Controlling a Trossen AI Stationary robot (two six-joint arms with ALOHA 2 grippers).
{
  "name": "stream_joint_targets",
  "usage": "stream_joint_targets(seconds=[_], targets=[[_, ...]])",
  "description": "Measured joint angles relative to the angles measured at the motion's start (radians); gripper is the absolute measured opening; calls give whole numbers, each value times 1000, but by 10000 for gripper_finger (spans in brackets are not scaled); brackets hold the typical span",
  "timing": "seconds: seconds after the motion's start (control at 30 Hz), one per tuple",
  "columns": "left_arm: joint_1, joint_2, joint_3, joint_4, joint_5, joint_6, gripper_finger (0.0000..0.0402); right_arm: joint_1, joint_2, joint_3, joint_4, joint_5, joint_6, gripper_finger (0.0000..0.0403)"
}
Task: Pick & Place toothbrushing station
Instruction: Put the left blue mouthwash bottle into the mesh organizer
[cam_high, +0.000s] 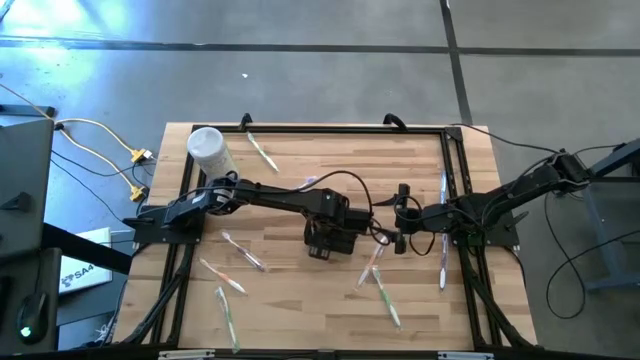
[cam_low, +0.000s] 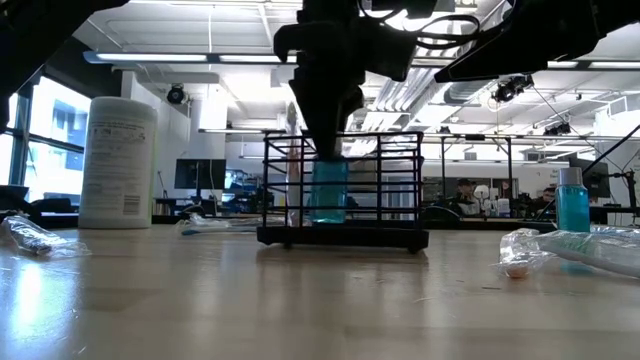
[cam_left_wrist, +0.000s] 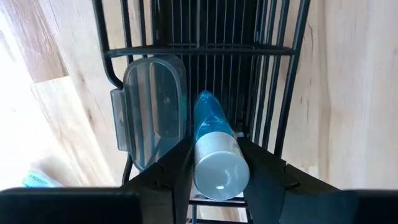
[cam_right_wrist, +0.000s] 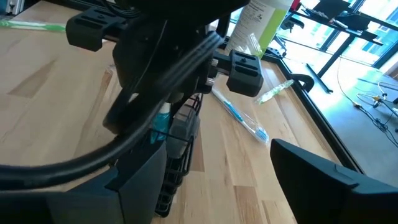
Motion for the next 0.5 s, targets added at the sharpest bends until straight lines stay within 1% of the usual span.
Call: stream_joint_targets(seconds=[0.23,0.5], targets=[[0,0,1,4,63,-22,117,0,0,0,-1,0,0,280],[0,-2,1,21,70,-36,117,0,0,0,-1,0,0,280]])
